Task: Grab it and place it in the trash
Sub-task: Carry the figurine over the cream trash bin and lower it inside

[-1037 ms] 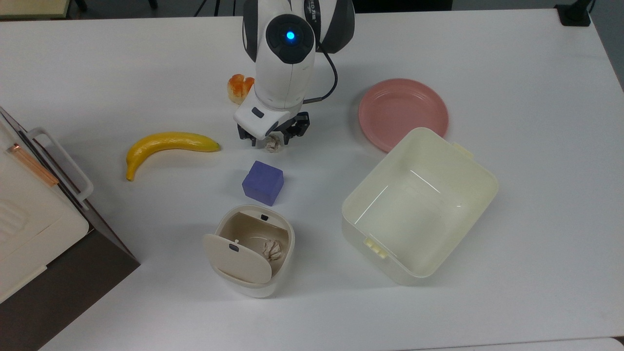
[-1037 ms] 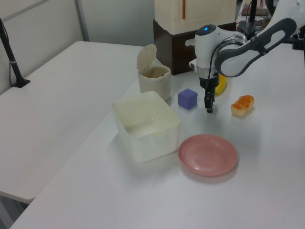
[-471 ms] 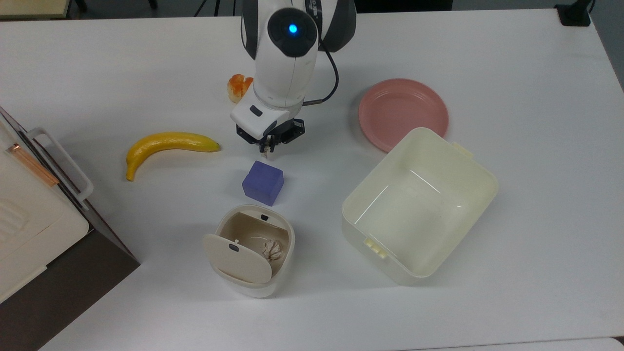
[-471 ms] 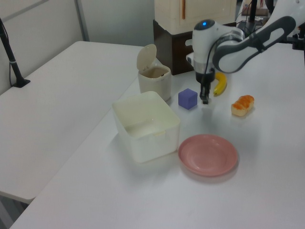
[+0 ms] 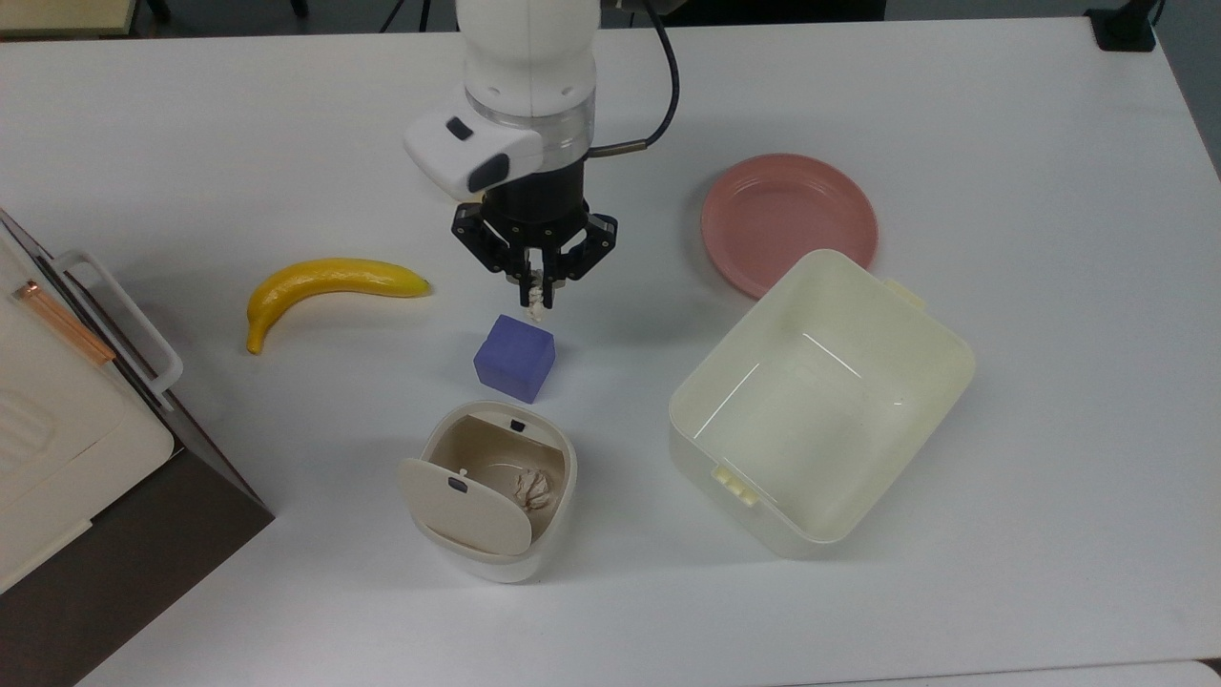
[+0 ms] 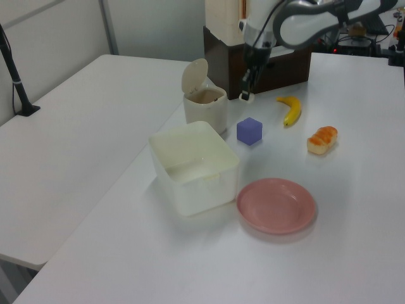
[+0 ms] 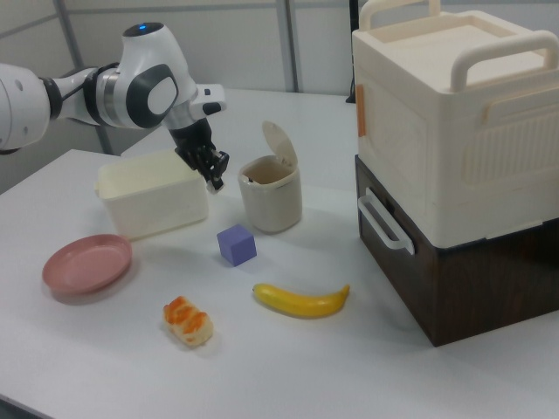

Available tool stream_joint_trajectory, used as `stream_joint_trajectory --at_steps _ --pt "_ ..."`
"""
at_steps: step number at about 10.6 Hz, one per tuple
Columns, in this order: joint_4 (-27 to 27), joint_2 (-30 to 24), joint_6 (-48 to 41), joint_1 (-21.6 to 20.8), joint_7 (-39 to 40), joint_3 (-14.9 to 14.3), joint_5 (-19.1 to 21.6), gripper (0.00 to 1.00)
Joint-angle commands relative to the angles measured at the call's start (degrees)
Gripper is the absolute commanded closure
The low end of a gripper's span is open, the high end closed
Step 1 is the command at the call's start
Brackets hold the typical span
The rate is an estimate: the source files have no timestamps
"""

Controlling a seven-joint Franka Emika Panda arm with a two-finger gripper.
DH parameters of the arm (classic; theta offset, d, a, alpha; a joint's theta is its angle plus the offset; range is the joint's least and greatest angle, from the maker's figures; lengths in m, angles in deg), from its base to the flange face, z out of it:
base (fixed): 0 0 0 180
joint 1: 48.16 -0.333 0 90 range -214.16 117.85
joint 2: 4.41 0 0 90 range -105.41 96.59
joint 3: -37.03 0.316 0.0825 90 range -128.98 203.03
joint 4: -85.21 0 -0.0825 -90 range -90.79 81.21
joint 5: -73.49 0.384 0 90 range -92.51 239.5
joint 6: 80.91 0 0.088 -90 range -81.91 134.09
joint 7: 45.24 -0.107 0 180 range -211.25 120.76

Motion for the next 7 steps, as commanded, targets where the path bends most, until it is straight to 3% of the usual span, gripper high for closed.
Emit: stream_joint_trajectory --at_steps 1,3,6,7 --pt "7.3 5.2 4.6 1.1 -17.2 -0.6 -0.3 0.99" --pt "14.1 9.8 9.7 1.5 -30.6 -1.9 -5.8 0.98" --pt "14.8 13.2 17.2 1.3 -43.7 -2.2 -16.0 0.97" --pt "14.2 13.2 17.1 1.3 -44.2 -1.6 -19.4 0.95"
